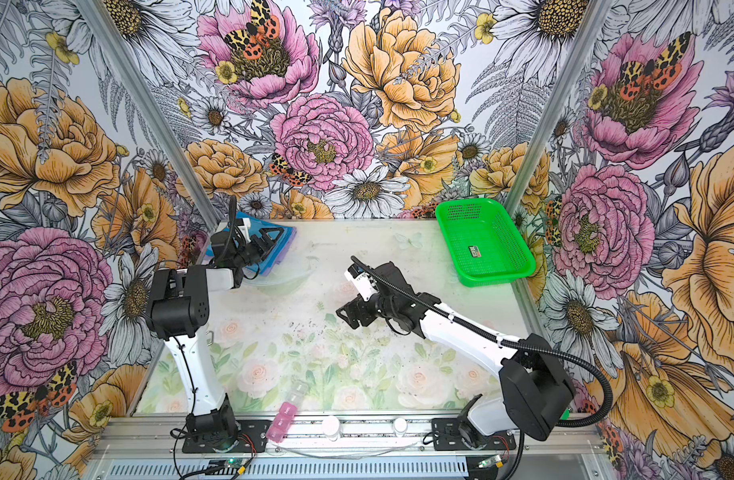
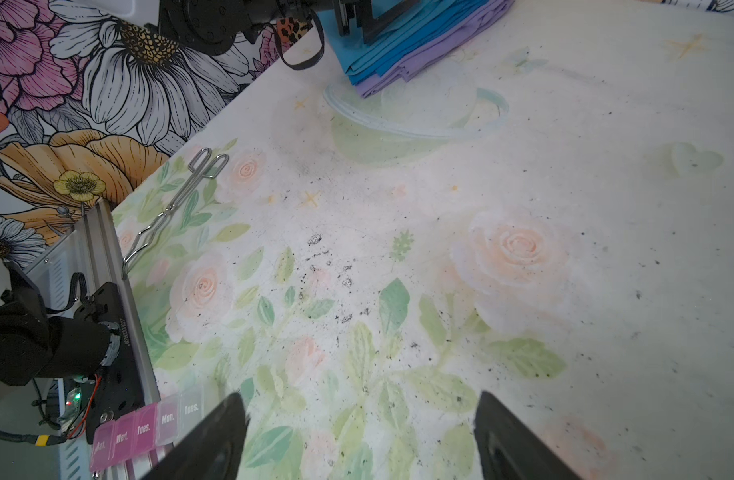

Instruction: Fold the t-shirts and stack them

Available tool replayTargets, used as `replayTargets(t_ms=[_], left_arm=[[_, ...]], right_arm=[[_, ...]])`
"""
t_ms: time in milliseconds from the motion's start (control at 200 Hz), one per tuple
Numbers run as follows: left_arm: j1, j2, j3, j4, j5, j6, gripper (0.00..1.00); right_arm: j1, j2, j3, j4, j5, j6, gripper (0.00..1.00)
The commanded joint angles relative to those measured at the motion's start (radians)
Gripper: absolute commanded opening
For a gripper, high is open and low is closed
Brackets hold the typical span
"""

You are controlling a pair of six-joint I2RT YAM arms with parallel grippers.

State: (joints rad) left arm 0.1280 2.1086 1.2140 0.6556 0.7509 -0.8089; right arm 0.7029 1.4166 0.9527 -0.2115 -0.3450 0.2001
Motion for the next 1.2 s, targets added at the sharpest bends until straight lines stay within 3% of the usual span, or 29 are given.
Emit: replayTargets(t_ms=[0, 125, 330, 415, 525, 580, 660, 690, 816, 941, 1091, 1196], left_arm=[[0.005, -0.112, -0.019, 0.074, 0.012, -0.054, 0.99], [0.023, -0.252, -0.001, -0.114, 0.005, 0.006, 0.99], [0.018, -0.526, 0.013, -0.502, -0.112, 0.263, 0.99], [-0.008, -0.642, -0.001, -0.657, -0.236, 0.398, 0.99], [-0.097, -0.806, -0.080, -0.763, -0.560, 0.586, 0.99], [-0.160, -0.882, -0.165, -0.747, -0.773, 0.665, 0.99], [-0.230, -0.968, -0.294, -0.671, -0.978, 0.770, 0.99], [-0.238, -0.994, -0.351, -0.626, -1.006, 0.795, 0.99], [-0.245, -1.048, -0.531, -0.501, -1.158, 0.765, 0.99], [-0.243, -1.004, -0.618, -0.473, -1.230, 0.774, 0.99], [-0.253, -0.918, -0.754, -0.255, -1.291, 0.787, 0.99], [-0.248, -0.835, -0.832, -0.078, -1.265, 0.803, 0.99]], right_arm=[[0.018, 0.003, 0.038, 0.005, -0.013, -0.015, 0.88], [0.026, -0.015, 0.031, 0.004, 0.002, -0.019, 0.87], [0.032, -0.100, -0.006, 0.003, 0.110, -0.061, 0.87], [0.035, -0.156, -0.026, -0.003, 0.212, -0.100, 0.88], [0.038, -0.226, -0.042, -0.001, 0.411, -0.154, 0.90], [0.039, -0.252, -0.046, 0.001, 0.493, -0.202, 0.91], [0.037, -0.273, -0.053, 0.017, 0.663, -0.256, 0.94], [0.035, -0.275, -0.056, 0.019, 0.709, -0.287, 0.99], [0.017, -0.264, -0.077, 0.074, 0.916, -0.363, 0.99], [-0.023, -0.273, -0.194, 0.259, 0.971, -0.412, 0.99], [-0.106, -0.278, -0.438, 0.642, 0.950, -0.445, 1.00], [-0.200, -0.232, -0.511, 0.732, 0.928, -0.402, 1.00]])
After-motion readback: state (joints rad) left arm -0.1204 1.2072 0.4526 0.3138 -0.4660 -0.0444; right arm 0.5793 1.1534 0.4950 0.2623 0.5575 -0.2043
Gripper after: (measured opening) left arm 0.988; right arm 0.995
